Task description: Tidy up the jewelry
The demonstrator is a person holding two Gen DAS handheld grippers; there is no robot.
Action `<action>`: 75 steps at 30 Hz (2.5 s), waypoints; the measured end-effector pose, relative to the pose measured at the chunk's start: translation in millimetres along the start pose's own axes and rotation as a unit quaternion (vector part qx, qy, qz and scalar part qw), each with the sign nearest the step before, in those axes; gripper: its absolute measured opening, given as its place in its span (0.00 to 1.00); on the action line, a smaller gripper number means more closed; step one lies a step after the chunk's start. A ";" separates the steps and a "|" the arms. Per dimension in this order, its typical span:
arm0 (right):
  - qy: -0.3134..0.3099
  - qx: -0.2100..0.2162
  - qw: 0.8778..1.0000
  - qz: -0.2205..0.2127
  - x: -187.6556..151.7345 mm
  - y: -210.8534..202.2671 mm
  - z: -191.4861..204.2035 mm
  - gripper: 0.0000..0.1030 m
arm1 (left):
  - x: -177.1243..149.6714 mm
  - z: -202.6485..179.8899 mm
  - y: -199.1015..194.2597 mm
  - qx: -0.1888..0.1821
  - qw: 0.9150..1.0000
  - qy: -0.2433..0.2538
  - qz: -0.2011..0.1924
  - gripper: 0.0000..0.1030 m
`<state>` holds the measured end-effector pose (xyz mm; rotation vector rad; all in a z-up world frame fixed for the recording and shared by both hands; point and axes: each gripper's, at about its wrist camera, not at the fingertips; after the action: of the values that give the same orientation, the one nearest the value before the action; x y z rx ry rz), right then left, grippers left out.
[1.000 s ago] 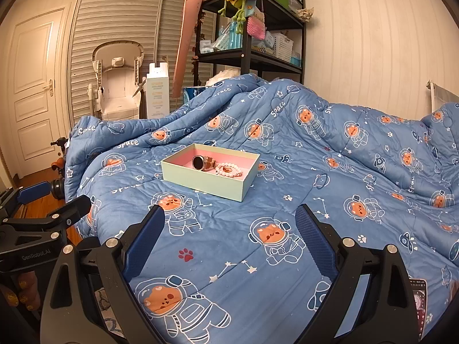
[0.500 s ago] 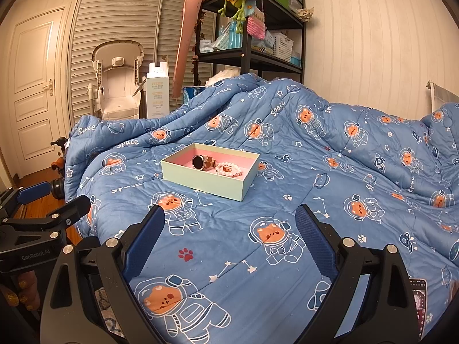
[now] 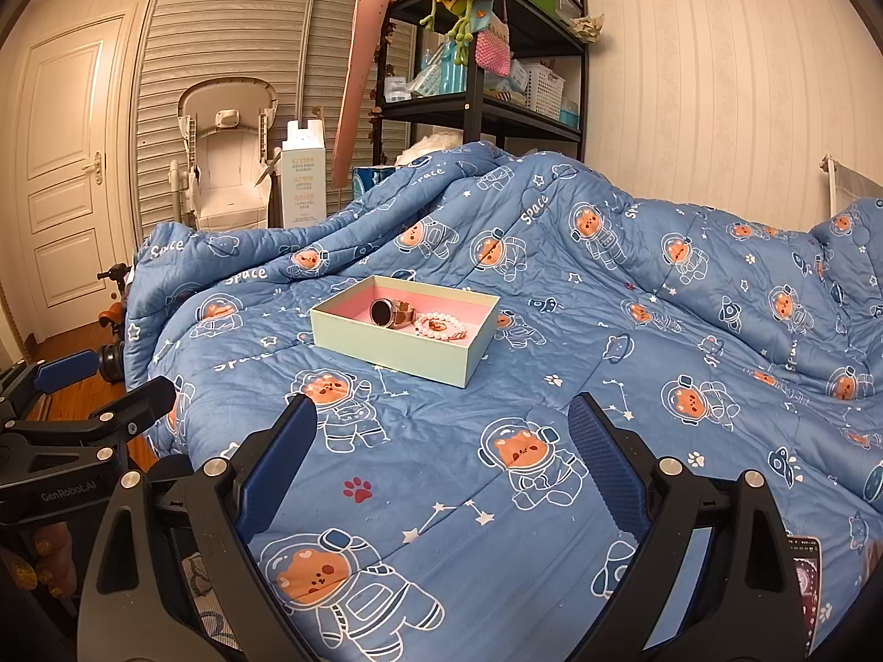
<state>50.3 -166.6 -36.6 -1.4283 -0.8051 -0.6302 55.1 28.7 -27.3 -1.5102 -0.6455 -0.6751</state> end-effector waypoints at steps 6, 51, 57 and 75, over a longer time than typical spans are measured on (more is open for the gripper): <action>0.000 0.000 1.000 0.000 -0.3 -0.2 0.7 0.89 | 0.0 0.0 0.3 0.000 1.000 0.000 0.000 0.94; -0.001 0.000 1.000 0.000 -0.6 -0.4 0.5 0.89 | -2.3 1.7 -3.0 0.006 1.000 -0.012 -0.005 0.94; -0.001 0.000 1.000 0.000 -0.7 -0.6 0.6 0.89 | -2.5 1.3 -3.2 0.006 1.000 -0.013 -0.005 0.94; -0.002 -0.001 1.000 -0.001 -0.7 -0.5 1.0 0.89 | -2.8 1.4 -4.0 0.002 1.000 -0.012 -0.008 0.94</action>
<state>49.4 -165.6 -36.8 -1.4305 -0.8084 -0.6293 50.3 30.2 -26.7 -1.5119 -0.6770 -0.6689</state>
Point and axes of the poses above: each gripper's, at about its wrist camera, not at the fingertips, and y roughly the way its jaws point, z to its left, x to its top, and after that the axes turned 14 degrees about z, right-handed
